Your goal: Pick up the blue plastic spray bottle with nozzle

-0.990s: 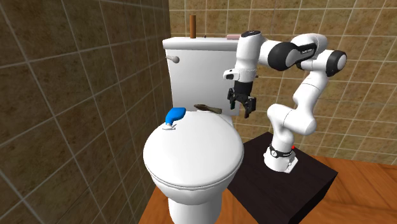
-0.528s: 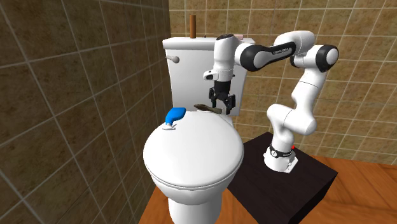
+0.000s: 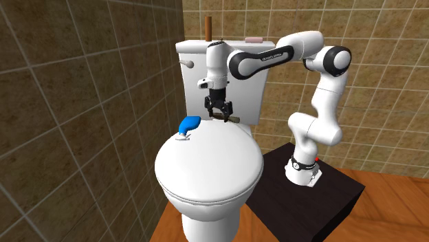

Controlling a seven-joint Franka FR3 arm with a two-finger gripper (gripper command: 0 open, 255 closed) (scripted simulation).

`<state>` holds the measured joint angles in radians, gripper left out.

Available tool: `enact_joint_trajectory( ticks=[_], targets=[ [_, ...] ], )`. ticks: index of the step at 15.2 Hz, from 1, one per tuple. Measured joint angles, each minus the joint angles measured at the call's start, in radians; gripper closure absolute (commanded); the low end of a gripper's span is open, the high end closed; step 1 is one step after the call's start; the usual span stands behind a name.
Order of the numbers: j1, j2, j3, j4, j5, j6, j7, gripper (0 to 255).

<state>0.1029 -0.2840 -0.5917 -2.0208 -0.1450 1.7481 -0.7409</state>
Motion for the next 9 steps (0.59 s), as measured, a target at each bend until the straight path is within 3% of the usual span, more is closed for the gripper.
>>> enact_joint_trajectory(
  ticks=[5, 9],
  targets=[
    [0.007, 0.238, -0.112, 0.177, 0.131, 0.012, -0.254, 0],
    [-0.05, 0.455, -0.147, 0.359, 0.275, -0.024, -0.452, 0]
  ],
)
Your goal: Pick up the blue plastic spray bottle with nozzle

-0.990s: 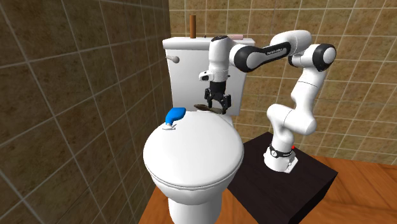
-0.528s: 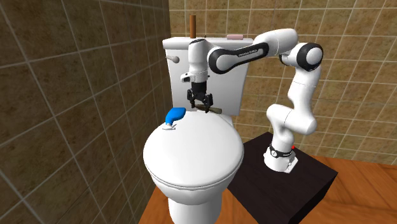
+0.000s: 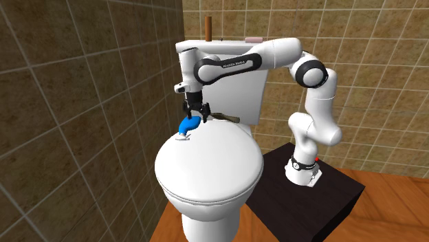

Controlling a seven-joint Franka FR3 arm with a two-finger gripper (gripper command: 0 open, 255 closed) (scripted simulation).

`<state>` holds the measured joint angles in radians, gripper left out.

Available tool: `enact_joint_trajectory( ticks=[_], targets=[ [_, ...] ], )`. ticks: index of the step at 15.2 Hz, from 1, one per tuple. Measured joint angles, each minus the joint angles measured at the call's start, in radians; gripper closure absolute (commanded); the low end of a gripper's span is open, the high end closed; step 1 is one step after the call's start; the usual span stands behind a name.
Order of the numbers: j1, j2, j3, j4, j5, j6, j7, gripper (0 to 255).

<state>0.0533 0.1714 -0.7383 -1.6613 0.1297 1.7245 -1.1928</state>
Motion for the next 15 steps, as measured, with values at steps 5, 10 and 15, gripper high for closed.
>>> enact_joint_trajectory(
  ticks=[5, 10, 15],
  targets=[
    [-0.162, 0.291, 0.039, 0.329, 0.17, -0.111, -0.194, 0],
    [-0.191, 0.348, 0.057, 0.349, 0.199, -0.087, -0.232, 0],
    [-0.185, 0.355, 0.06, 0.305, 0.205, -0.039, -0.239, 255]
  ],
)
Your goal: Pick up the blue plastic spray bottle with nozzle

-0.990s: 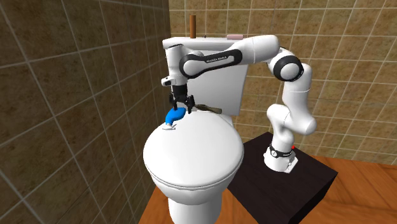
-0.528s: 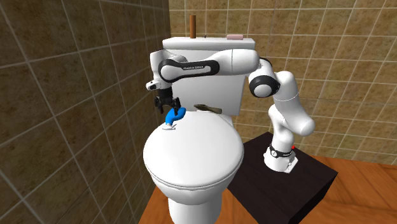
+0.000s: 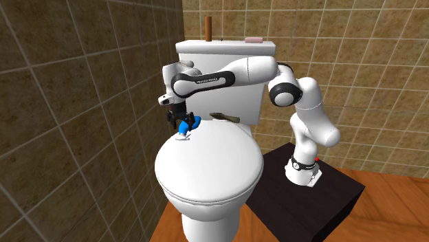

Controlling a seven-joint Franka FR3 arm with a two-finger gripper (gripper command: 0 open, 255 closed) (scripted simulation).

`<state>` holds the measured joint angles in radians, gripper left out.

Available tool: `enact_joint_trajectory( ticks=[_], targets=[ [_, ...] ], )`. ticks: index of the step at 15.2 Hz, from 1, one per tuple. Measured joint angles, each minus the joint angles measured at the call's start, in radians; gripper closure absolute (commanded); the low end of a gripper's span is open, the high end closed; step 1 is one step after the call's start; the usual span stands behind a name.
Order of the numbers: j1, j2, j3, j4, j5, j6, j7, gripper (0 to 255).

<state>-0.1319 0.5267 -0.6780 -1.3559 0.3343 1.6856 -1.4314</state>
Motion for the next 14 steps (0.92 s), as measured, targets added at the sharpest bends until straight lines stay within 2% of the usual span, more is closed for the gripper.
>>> enact_joint_trajectory(
  ticks=[10, 14],
  targets=[
    [0.001, 0.0, 0.0, -0.003, 0.001, 0.004, -0.001, 255],
    [-0.007, -0.002, -0.002, 0.034, -0.002, -0.034, 0.003, 255]
  ],
)
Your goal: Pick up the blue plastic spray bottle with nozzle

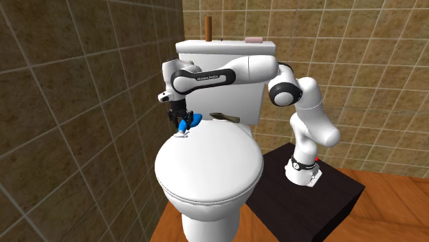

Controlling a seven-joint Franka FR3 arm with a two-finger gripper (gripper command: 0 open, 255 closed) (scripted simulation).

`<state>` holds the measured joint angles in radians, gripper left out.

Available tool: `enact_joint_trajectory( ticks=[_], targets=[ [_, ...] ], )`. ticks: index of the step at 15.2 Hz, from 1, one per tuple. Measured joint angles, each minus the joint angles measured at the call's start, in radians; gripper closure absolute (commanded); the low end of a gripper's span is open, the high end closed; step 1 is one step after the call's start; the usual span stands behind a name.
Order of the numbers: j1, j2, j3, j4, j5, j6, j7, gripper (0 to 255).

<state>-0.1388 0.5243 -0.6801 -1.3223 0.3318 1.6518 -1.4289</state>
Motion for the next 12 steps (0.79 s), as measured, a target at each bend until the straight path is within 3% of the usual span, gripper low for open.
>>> enact_joint_trajectory(
  ticks=[12],
  targets=[
    [-0.047, 0.018, 0.001, 0.189, 0.007, -0.163, 0.015, 255]
  ],
)
